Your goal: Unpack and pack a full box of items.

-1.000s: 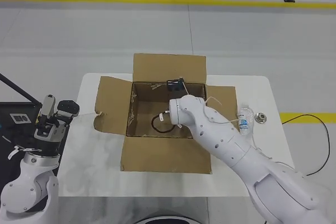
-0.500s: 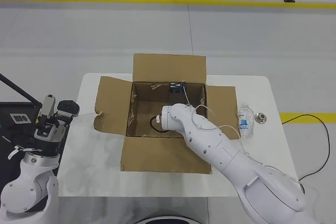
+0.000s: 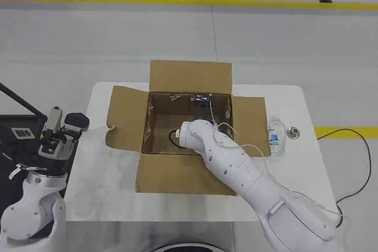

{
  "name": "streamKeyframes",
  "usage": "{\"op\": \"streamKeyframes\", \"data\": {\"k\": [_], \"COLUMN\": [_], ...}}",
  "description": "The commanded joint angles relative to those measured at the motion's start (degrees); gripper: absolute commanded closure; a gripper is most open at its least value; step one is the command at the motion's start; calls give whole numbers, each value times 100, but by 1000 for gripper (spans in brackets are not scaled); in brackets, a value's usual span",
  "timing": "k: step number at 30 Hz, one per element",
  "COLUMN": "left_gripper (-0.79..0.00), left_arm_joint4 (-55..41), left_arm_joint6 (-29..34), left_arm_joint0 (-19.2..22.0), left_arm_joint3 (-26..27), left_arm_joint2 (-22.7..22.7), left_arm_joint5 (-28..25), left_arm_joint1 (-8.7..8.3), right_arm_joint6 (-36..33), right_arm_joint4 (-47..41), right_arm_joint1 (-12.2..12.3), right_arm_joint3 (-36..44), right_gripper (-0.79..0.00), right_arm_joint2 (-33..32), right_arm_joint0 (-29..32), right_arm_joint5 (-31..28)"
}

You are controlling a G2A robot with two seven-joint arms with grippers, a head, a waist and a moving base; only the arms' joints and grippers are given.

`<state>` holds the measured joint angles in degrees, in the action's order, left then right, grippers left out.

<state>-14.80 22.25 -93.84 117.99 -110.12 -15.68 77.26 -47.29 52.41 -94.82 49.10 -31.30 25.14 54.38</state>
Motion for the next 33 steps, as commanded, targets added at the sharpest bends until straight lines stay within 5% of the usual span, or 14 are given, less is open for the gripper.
{"op": "streamKeyframes", "data": {"k": [1, 23, 25, 29, 33], "left_gripper": [-785, -785, -785, -785, -785], "left_arm_joint4": [0, 0, 0, 0, 0], "left_arm_joint6": [0, 0, 0, 0, 0], "left_arm_joint0": [0, 0, 0, 0, 0], "left_arm_joint3": [0, 0, 0, 0, 0], "left_arm_joint2": [0, 0, 0, 0, 0], "left_arm_joint5": [0, 0, 0, 0, 0], "left_arm_joint1": [0, 0, 0, 0, 0], "right_arm_joint6": [111, -137, -149, -158, -236], "right_arm_joint4": [-41, 26, 41, 94, 134], "right_arm_joint1": [-23, -373, -382, -391, -399], "right_arm_joint3": [-47, -868, -860, -860, -867], "right_gripper": [-280, -274, -234, 0, 0], "right_arm_joint2": [-81, -194, -230, -306, -383], "right_arm_joint0": [19, -194, -182, -149, -141], "right_arm_joint5": [10, -917, -956, -982, -1050]}}
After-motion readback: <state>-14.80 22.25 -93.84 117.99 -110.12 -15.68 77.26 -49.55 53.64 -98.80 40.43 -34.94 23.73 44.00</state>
